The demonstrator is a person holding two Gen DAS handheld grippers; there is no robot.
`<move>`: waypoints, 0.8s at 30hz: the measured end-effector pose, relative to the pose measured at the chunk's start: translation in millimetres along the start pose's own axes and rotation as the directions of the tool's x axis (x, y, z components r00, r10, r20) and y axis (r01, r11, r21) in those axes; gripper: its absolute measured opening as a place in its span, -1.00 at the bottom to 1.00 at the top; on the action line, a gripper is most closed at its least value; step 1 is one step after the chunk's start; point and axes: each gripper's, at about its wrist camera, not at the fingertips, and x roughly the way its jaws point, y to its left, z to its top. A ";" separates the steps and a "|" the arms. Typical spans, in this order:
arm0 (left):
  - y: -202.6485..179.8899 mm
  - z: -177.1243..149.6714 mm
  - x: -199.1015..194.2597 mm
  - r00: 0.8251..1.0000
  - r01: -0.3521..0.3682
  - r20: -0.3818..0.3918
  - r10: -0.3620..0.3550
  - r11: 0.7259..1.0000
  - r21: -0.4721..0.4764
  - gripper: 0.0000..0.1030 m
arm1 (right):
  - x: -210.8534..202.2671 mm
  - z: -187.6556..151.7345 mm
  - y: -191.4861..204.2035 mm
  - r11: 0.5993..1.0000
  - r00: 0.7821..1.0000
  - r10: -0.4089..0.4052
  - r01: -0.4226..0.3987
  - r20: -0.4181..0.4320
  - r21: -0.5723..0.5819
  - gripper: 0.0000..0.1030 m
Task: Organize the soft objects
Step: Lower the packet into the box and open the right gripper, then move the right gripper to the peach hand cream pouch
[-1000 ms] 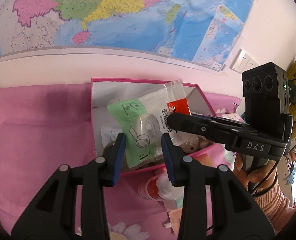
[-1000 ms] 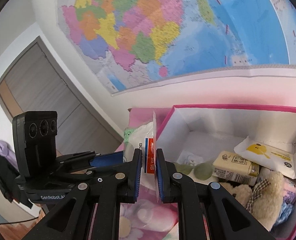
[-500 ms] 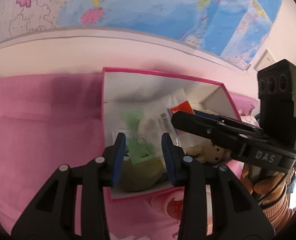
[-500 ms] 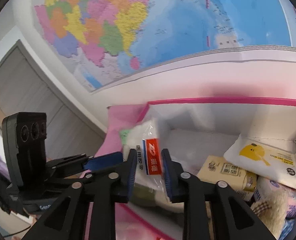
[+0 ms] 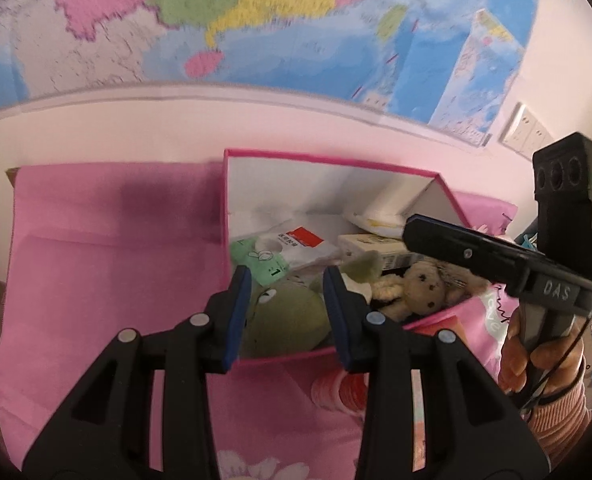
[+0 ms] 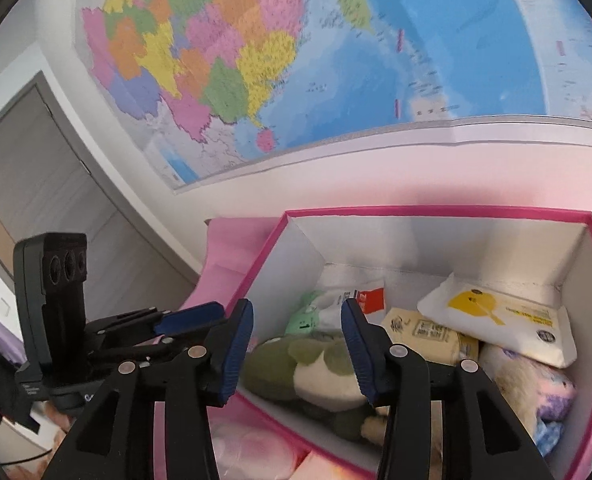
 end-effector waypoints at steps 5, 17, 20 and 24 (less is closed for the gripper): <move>-7.1 -18.3 -34.2 0.997 0.018 0.073 -0.018 1.000 0.012 -0.23 | -29.0 -10.3 3.0 0.999 0.999 0.036 -0.036 0.033 -0.008 -0.06; -39.8 -86.4 -65.8 0.996 0.023 0.081 -0.033 0.993 0.115 -0.09 | -90.2 -70.5 32.2 0.987 0.995 0.093 -0.089 0.021 -0.137 0.03; -46.6 -103.0 -62.5 0.998 0.022 0.053 -0.028 0.992 0.123 -0.09 | -97.8 -90.2 35.0 0.984 0.996 0.090 -0.089 0.000 -0.155 0.03; -53.0 -121.4 -56.2 1.000 0.023 0.015 -0.025 0.992 0.122 -0.09 | -104.1 -117.3 33.1 0.986 0.996 0.085 -0.088 -0.028 -0.143 0.03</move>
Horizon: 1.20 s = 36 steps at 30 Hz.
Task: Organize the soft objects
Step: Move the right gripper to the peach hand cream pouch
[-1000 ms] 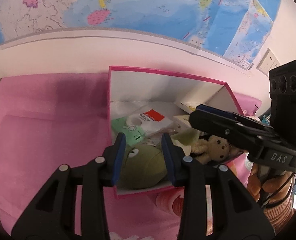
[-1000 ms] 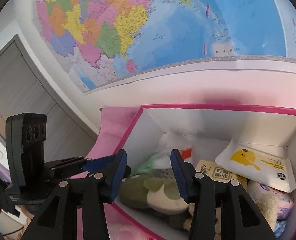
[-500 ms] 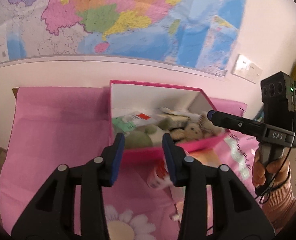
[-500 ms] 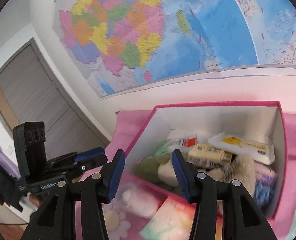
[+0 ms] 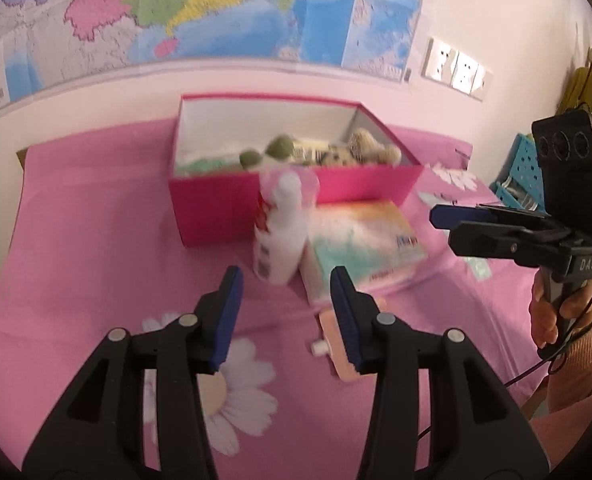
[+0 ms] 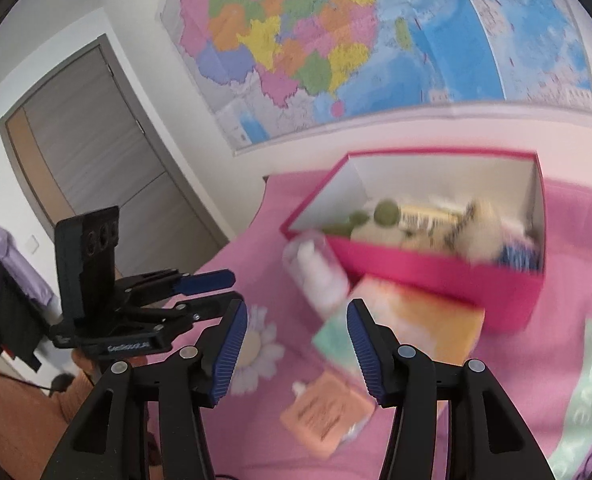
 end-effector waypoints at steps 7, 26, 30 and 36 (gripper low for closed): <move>-8.3 -19.4 10.8 0.999 -0.019 -0.046 0.018 1.000 -0.018 -0.09 | 0.8 -41.7 -9.8 0.997 0.998 -0.019 0.023 -0.056 0.069 0.03; -20.4 -57.6 36.2 0.987 -0.057 -0.154 0.052 0.998 -0.026 -0.09 | 29.6 -87.3 -30.1 0.980 0.986 -0.058 0.086 -0.155 0.177 0.03; -21.3 -66.0 44.5 0.981 -0.048 -0.191 0.040 0.998 -0.034 -0.09 | 34.1 -89.8 -29.2 0.979 0.985 -0.060 0.090 -0.161 0.184 0.03; -23.0 -65.6 49.4 0.980 -0.023 -0.201 0.014 0.999 -0.042 -0.09 | 37.4 -88.8 -29.8 0.978 0.985 -0.063 0.092 -0.158 0.188 0.03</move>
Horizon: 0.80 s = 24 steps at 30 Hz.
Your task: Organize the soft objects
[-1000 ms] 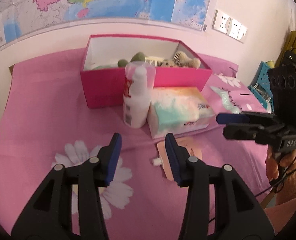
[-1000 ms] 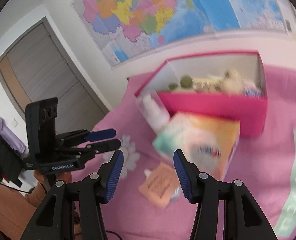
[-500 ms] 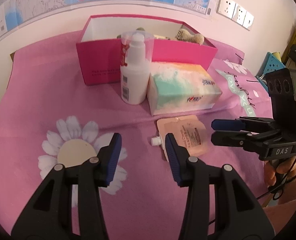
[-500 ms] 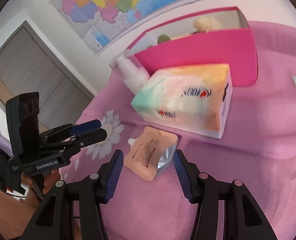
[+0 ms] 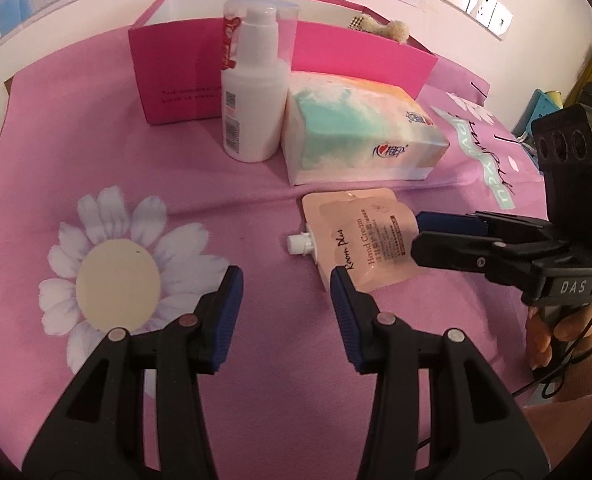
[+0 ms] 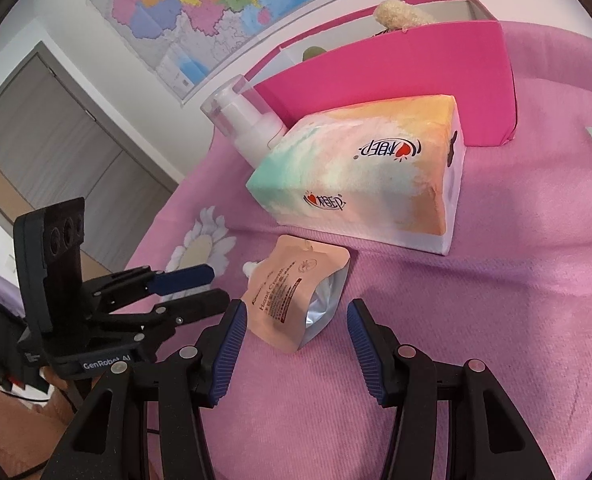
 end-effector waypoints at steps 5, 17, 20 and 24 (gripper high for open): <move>-4.9 3.1 6.1 1.000 0.014 -0.009 -0.014 1.000 0.010 -0.09 | 5.4 3.0 0.6 1.000 1.000 -0.001 0.001 0.008 0.005 0.03; -8.9 9.0 12.0 0.998 0.057 -0.013 -0.057 0.998 -0.001 -0.26 | 9.8 5.9 -2.0 1.000 1.000 -0.002 0.002 0.020 0.017 -0.09; -10.8 12.4 13.5 0.998 0.055 -0.009 -0.055 0.998 0.006 -0.26 | 9.6 6.6 -2.7 1.000 1.000 0.000 0.000 0.021 0.021 -0.11; -12.8 13.2 16.4 0.998 0.063 -0.012 -0.063 0.998 0.010 -0.26 | 10.1 7.5 -3.1 1.000 1.000 0.003 -0.003 0.020 0.018 -0.16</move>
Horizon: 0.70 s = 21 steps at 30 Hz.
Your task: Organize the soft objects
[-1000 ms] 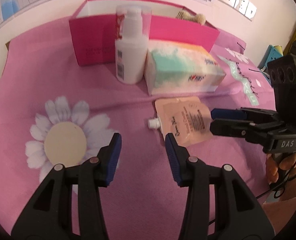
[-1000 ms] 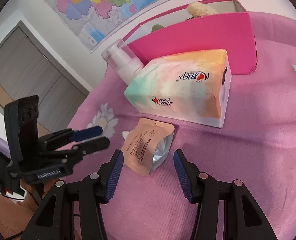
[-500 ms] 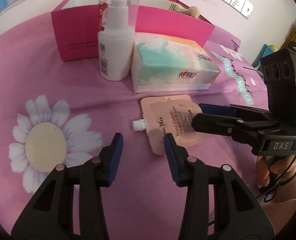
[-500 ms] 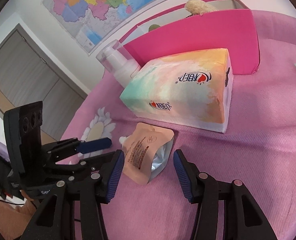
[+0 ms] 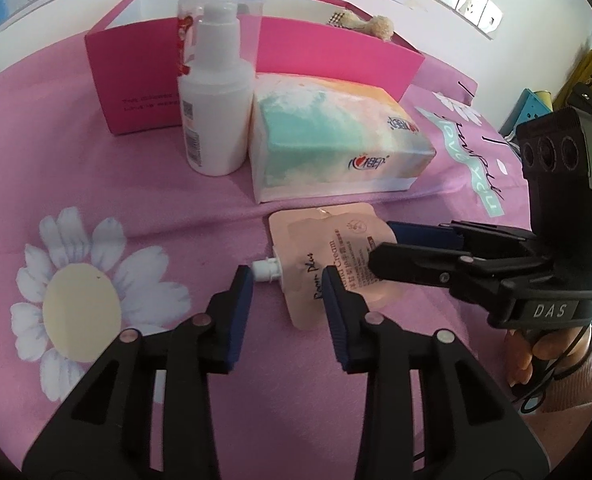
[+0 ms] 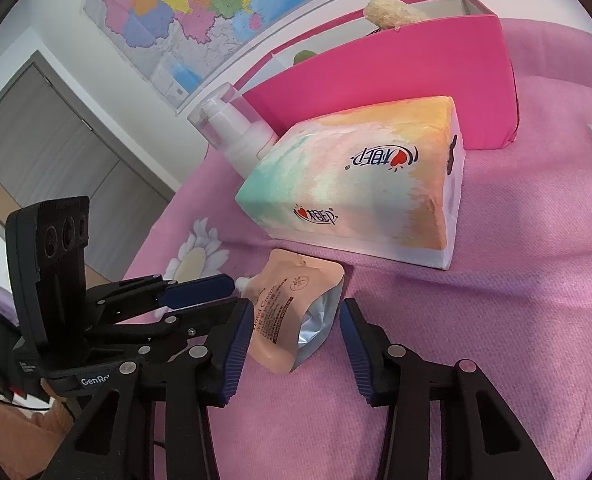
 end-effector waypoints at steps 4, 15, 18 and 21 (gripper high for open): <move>-0.8 0.2 0.5 1.000 -0.001 0.003 0.001 1.000 0.000 -0.26 | 1.1 0.5 -0.7 1.000 1.000 0.000 0.000 -0.002 -0.002 -0.18; -4.6 1.7 0.6 1.000 -0.023 0.013 0.023 1.000 0.020 -0.26 | 0.2 0.6 -1.8 1.000 1.000 -0.005 0.005 -0.005 -0.008 -0.21; -4.5 1.9 0.9 1.000 -0.021 0.010 0.021 1.000 0.015 -0.26 | 0.6 1.1 -2.3 1.000 1.000 -0.006 0.006 -0.005 -0.010 -0.21; -5.5 1.8 0.7 1.000 -0.023 0.010 0.023 1.000 0.015 -0.26 | 0.8 0.9 -2.1 1.000 1.000 -0.007 0.007 -0.005 -0.010 -0.22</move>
